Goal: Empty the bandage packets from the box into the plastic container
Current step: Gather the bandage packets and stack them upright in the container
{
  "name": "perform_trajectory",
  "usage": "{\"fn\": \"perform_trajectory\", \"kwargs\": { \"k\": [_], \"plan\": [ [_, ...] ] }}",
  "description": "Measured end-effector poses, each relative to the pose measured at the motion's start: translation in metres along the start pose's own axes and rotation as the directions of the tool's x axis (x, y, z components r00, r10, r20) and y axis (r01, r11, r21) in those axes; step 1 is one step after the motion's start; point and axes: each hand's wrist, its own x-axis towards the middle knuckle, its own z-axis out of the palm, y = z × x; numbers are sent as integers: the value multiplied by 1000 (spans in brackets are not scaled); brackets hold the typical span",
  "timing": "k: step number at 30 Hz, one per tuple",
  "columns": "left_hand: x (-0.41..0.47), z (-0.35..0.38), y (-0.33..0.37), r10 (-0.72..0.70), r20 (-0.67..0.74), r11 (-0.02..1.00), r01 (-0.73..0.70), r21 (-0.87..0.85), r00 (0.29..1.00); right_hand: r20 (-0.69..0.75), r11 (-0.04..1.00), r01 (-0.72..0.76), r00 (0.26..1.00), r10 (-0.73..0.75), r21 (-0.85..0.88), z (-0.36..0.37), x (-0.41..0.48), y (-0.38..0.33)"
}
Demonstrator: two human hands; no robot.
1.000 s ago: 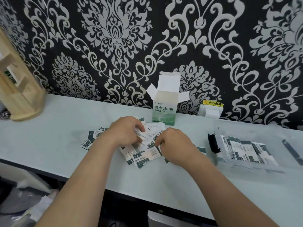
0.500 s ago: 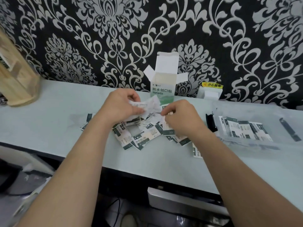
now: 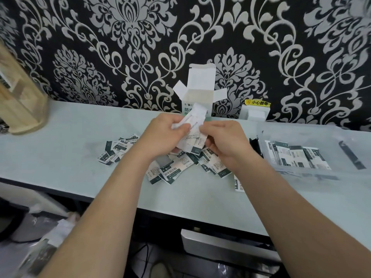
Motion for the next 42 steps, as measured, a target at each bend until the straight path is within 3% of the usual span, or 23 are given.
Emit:
{"fn": "perform_trajectory", "kwargs": {
  "k": [2, 4, 6, 7, 9, 11, 13, 16, 19, 27, 29, 32, 35, 39, 42],
  "plan": [
    [1, -2, -1, -11, -65, 1000, 11, -5, 998, -71, 1000, 9, 997, -11, -30, -1, 4, 3],
    [4, -3, -4, 23, -218, 999, -17, 33, 976, -94, 999, 1, 996, -4, -34, 0, 6, 4],
    [3, -1, -5, 80, -290, 995, -58, 82, 954, -36, 994, -35, 999, 38, 101, 1, 2, 2],
    [2, 3, -5, 172, -295, 972, -113, 205, 940, 32, 972, -69, 997, 63, 224, 2, -1, -1],
    [-2, 15, -5, 424, -211, 823, -277, 496, 881, 179, 907, -128, 982, 59, 400, 3, -6, -4],
    [-4, 26, -2, 513, -109, 730, -367, 576, 851, 202, 911, -106, 979, 26, 397, 5, -8, -5],
    [-5, 32, 1, 445, -19, 791, -384, 476, 895, 94, 929, -89, 994, 59, 358, 6, -7, -5],
    [-7, 26, 7, 239, 93, 958, -250, 139, 967, 20, 926, -129, 991, 130, 356, 1, -5, -3],
    [-4, 18, 6, 106, 5, 993, -105, -61, 994, 54, 906, -122, 993, 109, 406, -2, -4, -3],
    [-7, 27, 14, 87, -121, 995, -82, 49, 989, 53, 864, -100, 995, 85, 494, 3, 1, -6],
    [-9, 25, 16, 125, -38, 986, -120, 117, 991, 36, 872, -111, 994, 107, 478, 0, 2, -6],
    [-14, 22, 18, 169, 83, 919, -188, 348, 982, 32, 878, -122, 992, 121, 463, -3, 4, -4],
    [-12, 16, 17, 213, 112, 924, -238, 301, 971, 70, 873, -104, 994, 81, 476, -2, 3, -6],
    [-14, 23, 17, 253, 284, 915, -324, 239, 925, 202, 975, -8, 979, -38, 224, 1, 3, -5],
    [-12, 29, 11, 267, 271, 906, -337, 257, 925, 264, 996, 76, 963, -59, -56, 4, -1, -4]
  ]
}}
